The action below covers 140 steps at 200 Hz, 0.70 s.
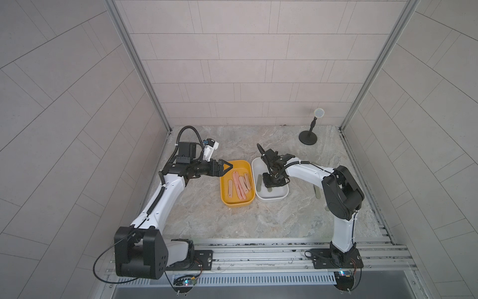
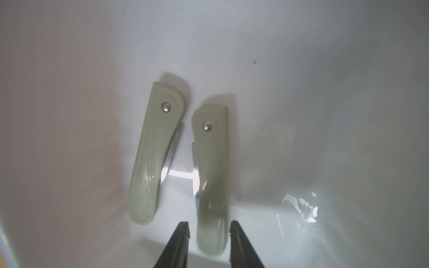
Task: Place the fruit knives into the storage box by color
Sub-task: Place the fruit knife in the storage box, then move the fruit knife to the center of the board.
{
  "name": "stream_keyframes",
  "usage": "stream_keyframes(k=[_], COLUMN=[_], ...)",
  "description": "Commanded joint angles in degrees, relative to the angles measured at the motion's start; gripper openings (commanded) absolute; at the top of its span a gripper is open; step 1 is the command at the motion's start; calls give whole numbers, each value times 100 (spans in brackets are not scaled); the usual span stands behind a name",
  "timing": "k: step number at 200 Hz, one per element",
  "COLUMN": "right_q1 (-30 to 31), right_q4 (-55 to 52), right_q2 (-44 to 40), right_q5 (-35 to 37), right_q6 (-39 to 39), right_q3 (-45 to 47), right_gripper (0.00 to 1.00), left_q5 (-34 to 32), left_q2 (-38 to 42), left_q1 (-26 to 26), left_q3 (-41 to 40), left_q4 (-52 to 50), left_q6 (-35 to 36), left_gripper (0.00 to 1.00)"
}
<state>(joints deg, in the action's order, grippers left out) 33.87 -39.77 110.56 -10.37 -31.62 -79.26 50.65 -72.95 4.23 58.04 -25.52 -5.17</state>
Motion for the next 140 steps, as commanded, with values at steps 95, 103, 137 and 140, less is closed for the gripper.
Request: stream_keyframes(k=[95, 103, 137, 140], right_q1=[-48, -79, -335, -374], right_q4=[-277, -315, -418, -418], right_q2=[-1060, -1141, -1552, -1599], right_q5=[591, 689, 970, 998], right_q6=[162, 172, 193, 189], right_q3=[-232, -200, 78, 116], right_gripper=[84, 86, 89, 90], left_q5=[198, 194, 204, 201], left_q2=[129, 125, 123, 125], left_q1=[-36, -29, -9, -6], left_q3=[56, 71, 172, 180], left_q4=[91, 91, 29, 29], left_q6=[-68, -67, -74, -76], left_gripper=[88, 88, 88, 88])
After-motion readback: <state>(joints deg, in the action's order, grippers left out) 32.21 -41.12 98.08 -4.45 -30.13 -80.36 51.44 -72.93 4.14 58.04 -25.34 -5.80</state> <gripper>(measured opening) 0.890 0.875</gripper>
